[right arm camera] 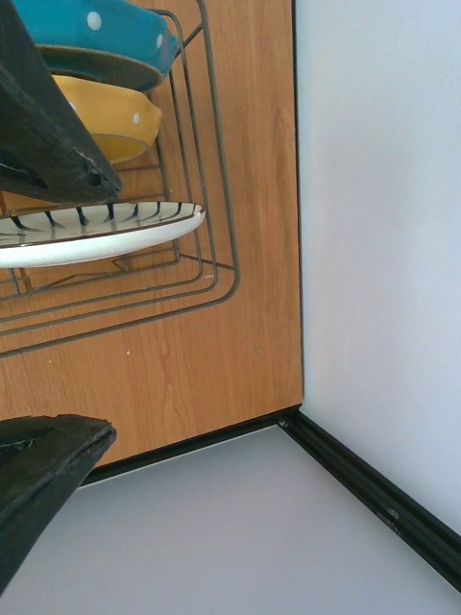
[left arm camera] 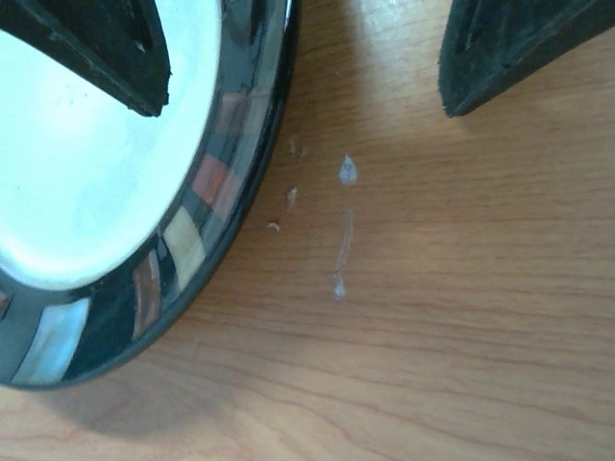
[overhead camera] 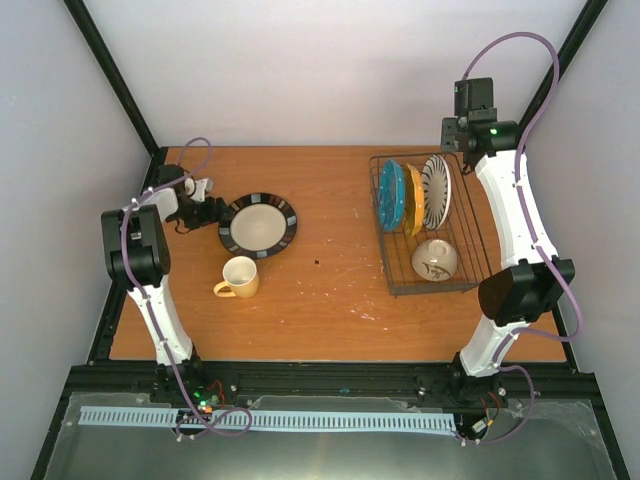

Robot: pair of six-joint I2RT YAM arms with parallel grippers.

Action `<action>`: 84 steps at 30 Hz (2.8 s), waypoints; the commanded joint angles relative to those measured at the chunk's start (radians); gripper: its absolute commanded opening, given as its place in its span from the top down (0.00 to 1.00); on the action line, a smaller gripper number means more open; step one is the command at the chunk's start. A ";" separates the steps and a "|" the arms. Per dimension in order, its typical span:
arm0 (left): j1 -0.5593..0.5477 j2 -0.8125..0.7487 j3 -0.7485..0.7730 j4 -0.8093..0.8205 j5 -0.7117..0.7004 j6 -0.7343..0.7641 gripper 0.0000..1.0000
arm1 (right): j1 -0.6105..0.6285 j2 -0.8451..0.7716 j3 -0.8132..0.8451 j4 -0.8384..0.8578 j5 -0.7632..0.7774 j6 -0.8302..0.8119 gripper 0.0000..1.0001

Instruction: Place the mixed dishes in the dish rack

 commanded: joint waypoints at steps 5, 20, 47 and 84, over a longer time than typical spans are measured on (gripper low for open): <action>0.005 0.081 0.003 -0.068 0.181 0.080 0.46 | 0.004 0.008 0.017 -0.006 -0.018 -0.015 0.40; 0.039 0.146 -0.008 -0.096 0.344 0.139 0.99 | 0.004 0.043 0.020 -0.011 -0.079 -0.021 0.40; 0.010 -0.233 0.204 0.461 0.796 -0.460 0.99 | 0.145 0.451 0.280 0.071 -1.387 0.115 0.34; -0.180 -0.210 0.268 0.346 0.618 -0.381 0.01 | 0.202 0.430 0.349 0.399 -1.363 0.399 0.97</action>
